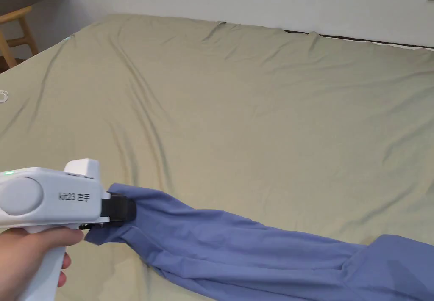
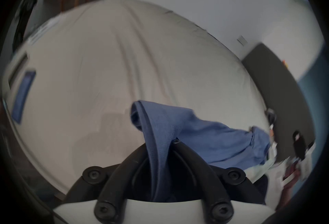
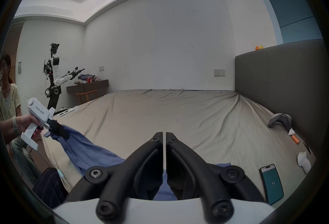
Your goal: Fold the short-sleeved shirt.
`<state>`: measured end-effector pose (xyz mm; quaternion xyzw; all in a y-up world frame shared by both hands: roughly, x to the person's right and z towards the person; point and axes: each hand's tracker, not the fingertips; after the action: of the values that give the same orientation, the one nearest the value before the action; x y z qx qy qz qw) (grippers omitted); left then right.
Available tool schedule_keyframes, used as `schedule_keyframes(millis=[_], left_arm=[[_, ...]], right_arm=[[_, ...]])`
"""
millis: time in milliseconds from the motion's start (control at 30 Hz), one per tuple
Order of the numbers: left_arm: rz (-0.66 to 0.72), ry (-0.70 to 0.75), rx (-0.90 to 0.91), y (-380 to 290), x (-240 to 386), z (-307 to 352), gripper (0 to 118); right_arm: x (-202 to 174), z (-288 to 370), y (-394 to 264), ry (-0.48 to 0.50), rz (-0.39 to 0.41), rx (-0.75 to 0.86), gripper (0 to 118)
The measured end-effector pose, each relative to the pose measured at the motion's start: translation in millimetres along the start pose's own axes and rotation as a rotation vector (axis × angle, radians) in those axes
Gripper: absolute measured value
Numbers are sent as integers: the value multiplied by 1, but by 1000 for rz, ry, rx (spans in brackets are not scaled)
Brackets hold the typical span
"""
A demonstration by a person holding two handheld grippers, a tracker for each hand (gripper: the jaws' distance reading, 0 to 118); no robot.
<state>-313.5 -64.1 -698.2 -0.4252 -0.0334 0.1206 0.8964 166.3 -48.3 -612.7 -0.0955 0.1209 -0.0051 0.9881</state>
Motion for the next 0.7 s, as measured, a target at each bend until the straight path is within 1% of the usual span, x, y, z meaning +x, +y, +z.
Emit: schedule_keyframes(millis=[67, 100, 133, 233, 300, 367, 433, 467, 533, 567, 600, 633, 667, 700], left_arm=[[-89, -17, 58, -4, 46, 7, 3], [-155, -40, 57, -8, 74, 6, 3], [-185, -57, 63, -12, 95, 3, 3], [-369, -41, 59, -33, 159, -27, 3], [-394, -64, 26, -51, 193, -58, 3], [-405, -31, 10, -67, 207, -86, 3], [-430, 4, 2, -81, 211, -107, 3], [-423, -8, -14, -86, 207, -117, 3], [-381, -29, -24, -88, 198, -120, 3], [-367, -45, -17, -86, 196, -114, 8], [-349, -79, -14, -82, 192, -107, 29], [-332, -118, 1, -76, 187, -98, 56], [-302, -136, 40, -69, 180, -82, 81], [-268, -155, 93, -63, 177, -67, 97]], right_arm=[[1, 2, 0, 11, 1, 4, 3], [2, 4, 0, 15, 3, 7, 3], [1, 6, 1, 18, 6, 9, 3], [1, 9, 0, 23, 33, 10, 3], [3, 11, -2, 22, 59, 17, 3], [8, 12, -5, 15, 74, 19, 3], [15, 13, -6, 13, 66, 16, 3], [18, 14, -7, 5, 49, 4, 3], [23, 16, -7, 4, 48, 13, 3], [26, 17, -6, -1, 47, 16, 3], [26, 18, -7, -5, 45, 20, 3], [28, 18, -6, -7, 44, 22, 3], [30, 18, -7, -8, 35, 17, 3], [32, 18, -7, -11, 29, 14, 3]])
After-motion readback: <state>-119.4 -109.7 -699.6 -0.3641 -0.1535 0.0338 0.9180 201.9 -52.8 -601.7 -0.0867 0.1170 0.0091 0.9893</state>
